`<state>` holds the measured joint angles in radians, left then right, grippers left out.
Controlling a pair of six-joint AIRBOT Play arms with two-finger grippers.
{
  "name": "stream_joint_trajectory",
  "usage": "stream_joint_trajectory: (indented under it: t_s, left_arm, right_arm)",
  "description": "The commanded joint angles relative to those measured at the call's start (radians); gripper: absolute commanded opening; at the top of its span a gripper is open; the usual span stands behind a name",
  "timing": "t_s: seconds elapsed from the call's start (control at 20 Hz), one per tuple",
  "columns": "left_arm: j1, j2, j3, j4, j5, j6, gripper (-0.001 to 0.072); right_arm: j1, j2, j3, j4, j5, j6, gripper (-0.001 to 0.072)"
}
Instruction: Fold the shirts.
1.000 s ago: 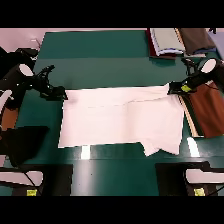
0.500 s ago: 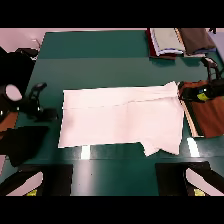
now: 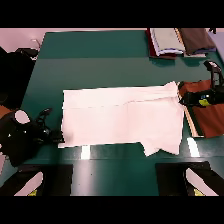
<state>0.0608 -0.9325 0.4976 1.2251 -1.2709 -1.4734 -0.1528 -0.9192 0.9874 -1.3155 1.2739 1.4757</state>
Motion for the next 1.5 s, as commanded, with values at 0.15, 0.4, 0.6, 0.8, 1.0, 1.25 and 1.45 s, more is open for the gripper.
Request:
stream_joint_trajectory:
  t_s: [0.15,0.4,0.6,0.8,1.0,1.25,1.45]
  left_arm:
    - [-0.001,0.003,-0.049,-0.111,0.033,0.042,0.0139]
    - [-0.001,0.003,0.103,-0.11,0.021,0.054,0.0025]
    - [-0.001,0.003,0.159,-0.111,0.01,0.069,0.0025]
    - [-0.001,0.003,0.16,-0.111,0.023,0.069,0.0025]
    - [-0.001,0.003,0.16,-0.111,0.029,0.069,0.0025]
    - [-0.001,0.003,0.16,-0.089,0.018,0.098,0.0026]
    - [-0.001,0.003,0.165,-0.017,-0.046,0.095,0.0024]
  right_arm:
    - [-0.001,0.004,-0.003,0.032,0.024,-0.003,0.041]
    - [-0.077,0.005,-0.158,0.003,0.137,-0.005,0.041]
    - [-0.304,0.005,-0.321,0.005,0.237,-0.064,0.0523]
    - [-0.457,0.005,-0.467,0.008,0.245,-0.077,0.0532]
    - [-0.387,0.003,-0.554,0.087,0.163,-0.091,0.0488]
    - [-0.213,-0.067,-0.51,0.093,0.109,-0.09,0.0321]
    - [-0.138,-0.097,-0.42,0.08,0.142,-0.116,0.0015]
